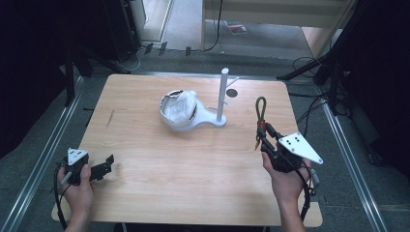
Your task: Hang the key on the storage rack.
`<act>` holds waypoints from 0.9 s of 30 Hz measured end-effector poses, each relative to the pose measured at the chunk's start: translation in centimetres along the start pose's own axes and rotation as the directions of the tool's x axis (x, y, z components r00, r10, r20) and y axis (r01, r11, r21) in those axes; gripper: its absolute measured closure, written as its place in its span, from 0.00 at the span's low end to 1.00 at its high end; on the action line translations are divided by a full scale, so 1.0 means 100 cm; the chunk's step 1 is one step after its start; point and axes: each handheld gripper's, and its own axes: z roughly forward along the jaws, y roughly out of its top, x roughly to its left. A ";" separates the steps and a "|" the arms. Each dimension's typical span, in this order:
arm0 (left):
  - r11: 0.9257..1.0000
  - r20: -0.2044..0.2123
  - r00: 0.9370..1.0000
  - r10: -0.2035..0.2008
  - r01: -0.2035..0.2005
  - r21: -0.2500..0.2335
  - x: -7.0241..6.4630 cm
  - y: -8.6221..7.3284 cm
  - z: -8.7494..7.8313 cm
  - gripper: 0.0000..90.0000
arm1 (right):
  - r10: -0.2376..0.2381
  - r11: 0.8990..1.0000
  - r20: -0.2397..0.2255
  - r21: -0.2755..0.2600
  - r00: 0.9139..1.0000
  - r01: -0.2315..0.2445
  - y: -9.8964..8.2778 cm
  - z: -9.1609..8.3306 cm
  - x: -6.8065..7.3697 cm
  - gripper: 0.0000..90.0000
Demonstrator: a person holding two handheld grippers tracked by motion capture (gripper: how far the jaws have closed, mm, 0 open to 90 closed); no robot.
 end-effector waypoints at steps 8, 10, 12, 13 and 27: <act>1.000 0.002 1.000 0.000 0.000 -0.005 0.000 0.000 0.000 0.09 | -0.011 1.000 -0.012 0.014 1.000 0.011 0.002 0.009 0.006 0.79; 1.000 0.003 1.000 0.000 0.000 -0.004 0.000 0.000 0.000 0.09 | -0.010 1.000 -0.016 0.018 1.000 0.010 0.003 0.013 0.009 0.79; 1.000 0.003 1.000 0.000 0.000 -0.003 0.001 0.000 0.000 0.09 | -0.016 1.000 -0.020 0.023 1.000 0.016 0.002 0.016 0.011 0.79; 1.000 0.003 1.000 0.000 0.000 -0.004 0.000 0.000 0.000 0.09 | -0.020 0.999 -0.023 0.026 1.000 0.020 0.001 0.019 0.013 0.79; 1.000 0.007 1.000 -0.010 0.010 -0.004 0.001 0.000 0.000 0.09 | -0.019 0.998 -0.054 0.064 0.998 0.023 -0.009 0.044 0.027 0.79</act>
